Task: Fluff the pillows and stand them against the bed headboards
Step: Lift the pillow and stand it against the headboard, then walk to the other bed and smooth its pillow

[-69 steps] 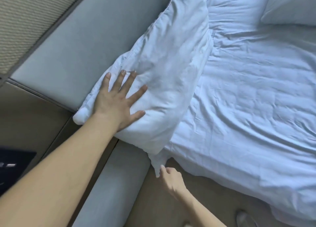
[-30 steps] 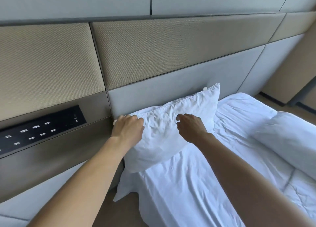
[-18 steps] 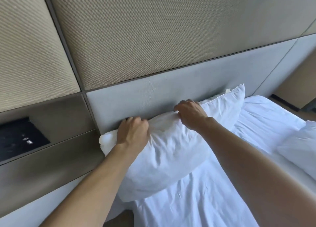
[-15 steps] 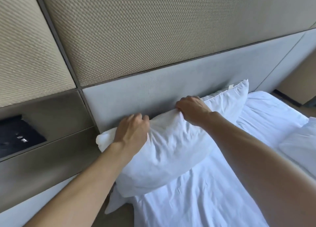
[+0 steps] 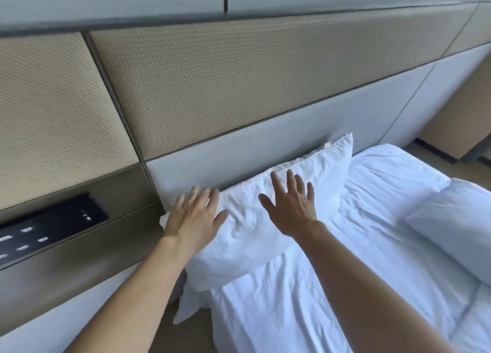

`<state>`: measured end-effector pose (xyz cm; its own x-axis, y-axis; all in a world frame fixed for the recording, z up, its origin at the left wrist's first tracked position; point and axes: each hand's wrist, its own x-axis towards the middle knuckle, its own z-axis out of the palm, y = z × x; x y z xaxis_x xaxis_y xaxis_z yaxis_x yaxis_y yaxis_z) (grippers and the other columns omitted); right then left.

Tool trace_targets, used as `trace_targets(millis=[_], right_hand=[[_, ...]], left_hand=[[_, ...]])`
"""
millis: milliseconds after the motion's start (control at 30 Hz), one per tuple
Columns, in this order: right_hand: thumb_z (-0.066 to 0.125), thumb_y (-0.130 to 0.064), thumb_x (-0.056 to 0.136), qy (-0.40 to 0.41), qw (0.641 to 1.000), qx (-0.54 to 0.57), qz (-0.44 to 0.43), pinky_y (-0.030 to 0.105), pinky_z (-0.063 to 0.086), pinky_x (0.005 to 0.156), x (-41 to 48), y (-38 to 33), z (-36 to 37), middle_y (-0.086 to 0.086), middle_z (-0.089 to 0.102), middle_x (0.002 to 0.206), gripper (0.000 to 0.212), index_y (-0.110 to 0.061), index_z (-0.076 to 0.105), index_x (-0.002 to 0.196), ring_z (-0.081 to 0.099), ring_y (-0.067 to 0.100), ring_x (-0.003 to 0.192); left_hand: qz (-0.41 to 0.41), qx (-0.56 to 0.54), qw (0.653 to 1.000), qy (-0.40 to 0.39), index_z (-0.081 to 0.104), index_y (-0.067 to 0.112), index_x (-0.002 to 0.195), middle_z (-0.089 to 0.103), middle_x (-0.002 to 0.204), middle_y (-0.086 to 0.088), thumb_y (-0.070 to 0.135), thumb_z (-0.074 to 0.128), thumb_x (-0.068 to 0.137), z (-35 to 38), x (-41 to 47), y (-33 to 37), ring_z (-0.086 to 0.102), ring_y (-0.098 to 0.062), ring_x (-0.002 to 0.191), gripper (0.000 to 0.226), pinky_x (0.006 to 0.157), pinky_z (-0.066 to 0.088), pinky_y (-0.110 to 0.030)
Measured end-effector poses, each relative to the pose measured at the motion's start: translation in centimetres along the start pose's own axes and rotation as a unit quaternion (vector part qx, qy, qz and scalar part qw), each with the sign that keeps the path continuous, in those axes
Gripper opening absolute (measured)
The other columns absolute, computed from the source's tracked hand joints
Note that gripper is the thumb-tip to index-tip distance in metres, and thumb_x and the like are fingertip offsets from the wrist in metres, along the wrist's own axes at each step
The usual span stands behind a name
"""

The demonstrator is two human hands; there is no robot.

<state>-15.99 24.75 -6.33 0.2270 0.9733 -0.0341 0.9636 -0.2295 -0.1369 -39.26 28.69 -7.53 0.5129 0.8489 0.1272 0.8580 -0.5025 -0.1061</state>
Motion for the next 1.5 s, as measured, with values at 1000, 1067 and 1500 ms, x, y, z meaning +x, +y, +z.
trace_targets(millis=[1000,1067,1500], right_hand=[[0.016,-0.089,0.080,0.032,0.951,0.067,0.301,0.058,-0.014,0.118,-61.9,5.5,-7.8,0.017,-0.010,0.165,0.098,-0.031,-0.002,0.158,-0.015,0.033,0.151],[0.016,-0.088,0.080,0.027,0.937,0.073,0.342,0.058,-0.013,0.118,-65.7,5.1,-6.0,0.016,-0.009,0.165,0.098,-0.031,-0.001,0.158,-0.014,0.033,0.151],[0.008,-0.089,0.078,-0.044,0.741,0.182,0.645,0.058,-0.017,0.117,-93.1,-1.3,3.6,0.015,-0.017,0.164,0.099,-0.031,-0.010,0.157,-0.023,0.032,0.149]], left_hand=[[0.167,-0.048,0.972,-0.156,-0.013,0.037,0.156,-0.023,0.165,-0.004,0.082,0.008,0.087,-16.8,-41.9,23.6,-0.022,-0.027,0.151,0.084,0.118,-0.010,-0.061],[0.213,-0.045,0.960,-0.178,-0.014,0.037,0.156,-0.024,0.165,-0.004,0.082,0.008,0.087,-15.6,-44.0,24.9,-0.023,-0.027,0.151,0.085,0.117,-0.011,-0.061],[0.555,0.013,0.803,-0.215,-0.009,0.037,0.158,-0.017,0.167,-0.004,0.084,0.007,0.086,-12.3,-62.1,38.0,-0.017,-0.029,0.153,0.087,0.118,-0.003,-0.064]])
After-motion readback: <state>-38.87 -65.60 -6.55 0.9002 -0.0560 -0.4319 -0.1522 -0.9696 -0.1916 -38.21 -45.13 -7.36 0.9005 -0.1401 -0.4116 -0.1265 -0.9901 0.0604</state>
